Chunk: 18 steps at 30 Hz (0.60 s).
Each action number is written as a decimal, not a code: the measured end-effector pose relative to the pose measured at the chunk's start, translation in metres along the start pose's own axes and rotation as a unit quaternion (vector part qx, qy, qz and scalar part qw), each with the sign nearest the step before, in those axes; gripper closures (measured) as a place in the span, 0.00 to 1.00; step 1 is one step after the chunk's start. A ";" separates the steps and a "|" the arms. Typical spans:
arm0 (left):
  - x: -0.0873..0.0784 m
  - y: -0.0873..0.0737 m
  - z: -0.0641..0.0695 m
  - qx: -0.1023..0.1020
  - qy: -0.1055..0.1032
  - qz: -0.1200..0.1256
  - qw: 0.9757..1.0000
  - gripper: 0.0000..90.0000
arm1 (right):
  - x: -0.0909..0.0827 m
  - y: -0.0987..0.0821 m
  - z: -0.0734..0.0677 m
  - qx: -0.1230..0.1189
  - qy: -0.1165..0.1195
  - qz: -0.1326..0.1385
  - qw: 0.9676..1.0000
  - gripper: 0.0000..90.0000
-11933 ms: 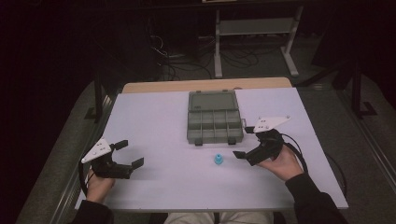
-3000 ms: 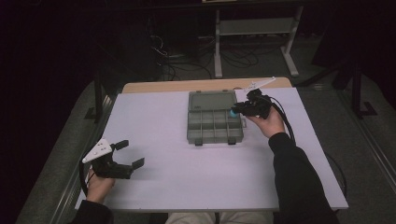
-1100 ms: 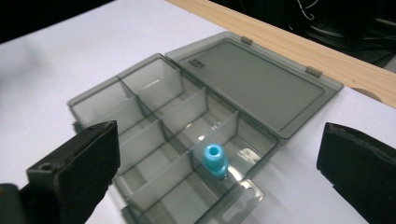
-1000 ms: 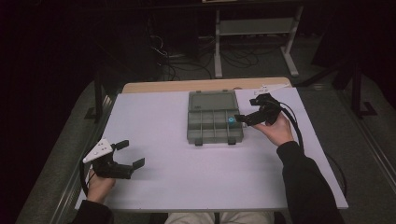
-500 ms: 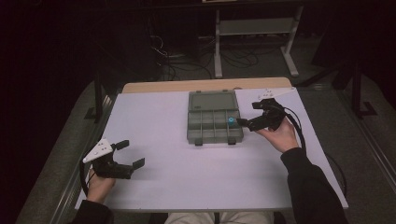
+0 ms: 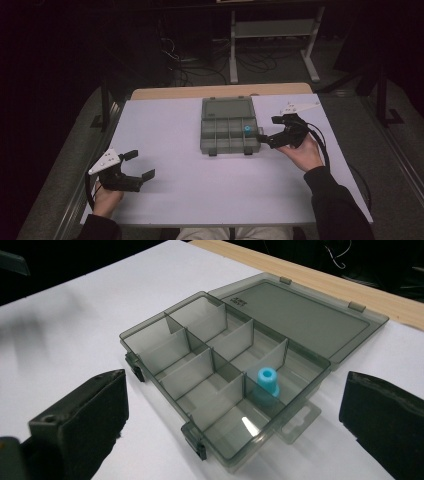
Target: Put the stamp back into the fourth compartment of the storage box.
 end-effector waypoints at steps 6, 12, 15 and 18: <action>0.000 0.000 0.001 0.001 -0.003 -0.001 1.000 0.00 | -0.003 -0.009 0.002 0.004 -0.002 -0.003 1.000 0.00; 0.001 0.000 0.001 0.000 -0.002 -0.002 1.000 0.00 | -0.016 -0.023 0.007 0.016 -0.015 0.012 1.000 0.00; 0.001 0.000 0.001 0.000 -0.002 -0.001 1.000 0.00 | -0.021 -0.027 0.010 0.019 -0.019 0.014 1.000 0.00; 0.001 0.000 0.001 0.000 -0.002 -0.001 1.000 0.00 | -0.024 -0.029 0.010 0.022 -0.020 0.019 0.999 0.00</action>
Point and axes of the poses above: each handheld gripper's, and its own axes: x roughly forward along the jaws, y roughly out of its top, z roughly to its right, the point moved 4 cm from there along x, roughly forward along the jaws, and after that the axes turned 10 degrees about -y, right-handed, at the moved point
